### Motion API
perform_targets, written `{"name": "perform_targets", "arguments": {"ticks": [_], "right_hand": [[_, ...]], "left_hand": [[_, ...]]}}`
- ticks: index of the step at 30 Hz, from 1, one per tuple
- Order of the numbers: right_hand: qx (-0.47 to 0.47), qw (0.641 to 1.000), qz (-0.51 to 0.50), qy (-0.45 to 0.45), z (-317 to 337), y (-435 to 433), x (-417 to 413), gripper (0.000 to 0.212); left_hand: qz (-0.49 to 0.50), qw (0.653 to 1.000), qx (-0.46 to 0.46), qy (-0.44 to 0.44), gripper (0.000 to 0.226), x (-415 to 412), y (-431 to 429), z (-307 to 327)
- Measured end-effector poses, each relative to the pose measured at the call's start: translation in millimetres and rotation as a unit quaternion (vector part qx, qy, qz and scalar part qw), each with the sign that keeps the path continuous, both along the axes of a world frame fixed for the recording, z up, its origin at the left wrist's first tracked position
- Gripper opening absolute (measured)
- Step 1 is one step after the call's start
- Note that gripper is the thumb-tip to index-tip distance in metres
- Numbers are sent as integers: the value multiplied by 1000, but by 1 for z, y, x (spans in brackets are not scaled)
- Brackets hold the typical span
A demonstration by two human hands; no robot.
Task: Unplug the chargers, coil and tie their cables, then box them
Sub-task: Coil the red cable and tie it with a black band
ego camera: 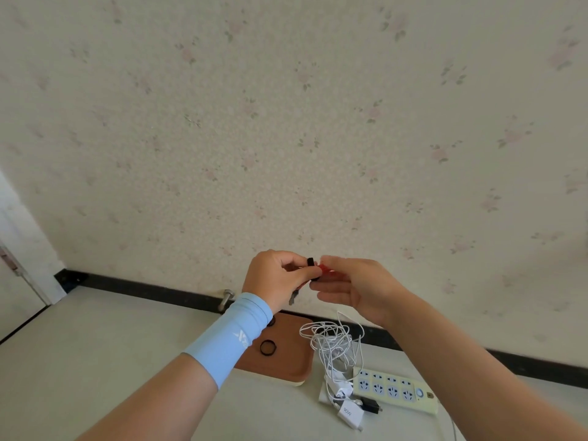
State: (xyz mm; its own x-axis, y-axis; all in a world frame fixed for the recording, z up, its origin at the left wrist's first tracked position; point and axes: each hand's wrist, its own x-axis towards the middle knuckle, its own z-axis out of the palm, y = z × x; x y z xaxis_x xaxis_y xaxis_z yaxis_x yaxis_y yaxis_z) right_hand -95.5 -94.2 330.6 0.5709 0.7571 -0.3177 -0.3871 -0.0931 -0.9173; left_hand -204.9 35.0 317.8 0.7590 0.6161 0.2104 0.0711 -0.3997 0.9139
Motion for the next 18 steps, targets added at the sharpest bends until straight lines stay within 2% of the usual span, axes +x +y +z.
{"name": "perform_targets", "arguments": {"ticks": [3,6,13,18], "right_hand": [[-21,999,-17,-33,-4,-1,3,21],[-26,998,-14,-62,-4,-3,6,24],[-36,979,43,-198,-4,-3,-1,31],[-44,959,79,-267,-5,-3,0,32]], "left_hand": [[-34,998,38,27,8,0,1,2],[-82,995,18,53,7,-3,5,3],[-62,995,-21,76,12,-9,12,10],[-72,992,7,103,17,-14,17,10]]}}
